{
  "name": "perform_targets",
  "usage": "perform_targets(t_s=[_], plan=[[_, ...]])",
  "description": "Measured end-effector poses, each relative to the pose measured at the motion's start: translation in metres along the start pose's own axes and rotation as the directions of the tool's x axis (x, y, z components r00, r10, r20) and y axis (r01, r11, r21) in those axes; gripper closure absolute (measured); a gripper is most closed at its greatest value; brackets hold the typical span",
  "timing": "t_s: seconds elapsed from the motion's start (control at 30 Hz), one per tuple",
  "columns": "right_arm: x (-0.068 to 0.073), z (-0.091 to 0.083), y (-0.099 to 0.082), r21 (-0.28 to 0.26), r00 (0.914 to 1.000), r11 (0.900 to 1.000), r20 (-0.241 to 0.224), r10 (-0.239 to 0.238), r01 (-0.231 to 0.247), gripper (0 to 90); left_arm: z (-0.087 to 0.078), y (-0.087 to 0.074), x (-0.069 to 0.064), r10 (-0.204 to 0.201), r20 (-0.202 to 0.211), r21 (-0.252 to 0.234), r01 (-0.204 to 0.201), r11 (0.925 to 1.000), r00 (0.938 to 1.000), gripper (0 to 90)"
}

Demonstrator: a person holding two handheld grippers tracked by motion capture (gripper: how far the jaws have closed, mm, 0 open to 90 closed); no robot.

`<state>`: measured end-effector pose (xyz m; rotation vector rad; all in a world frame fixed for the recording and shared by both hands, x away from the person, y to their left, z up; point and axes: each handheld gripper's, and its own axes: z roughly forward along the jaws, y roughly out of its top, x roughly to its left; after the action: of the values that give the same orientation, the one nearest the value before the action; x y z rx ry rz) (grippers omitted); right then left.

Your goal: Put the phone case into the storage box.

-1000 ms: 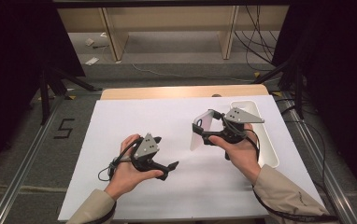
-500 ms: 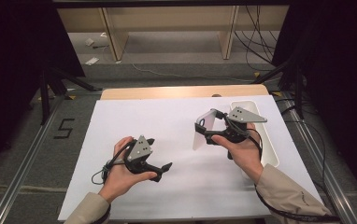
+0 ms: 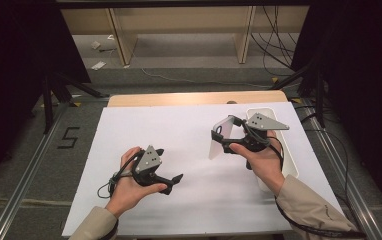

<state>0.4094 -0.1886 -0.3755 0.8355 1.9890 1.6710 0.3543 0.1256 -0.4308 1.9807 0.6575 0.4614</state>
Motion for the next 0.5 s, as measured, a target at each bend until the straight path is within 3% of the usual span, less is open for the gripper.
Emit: perform_targets(t_s=[0.5], plan=[[-0.0092, -0.0071, 0.0071, -0.021, 0.9997, 0.9998, 0.023, 0.007, -0.006, 18.0, -0.0008, -0.0007, 0.0017, -0.001, -0.007, -0.002, 0.001, 1.0, 1.0, 0.0]])
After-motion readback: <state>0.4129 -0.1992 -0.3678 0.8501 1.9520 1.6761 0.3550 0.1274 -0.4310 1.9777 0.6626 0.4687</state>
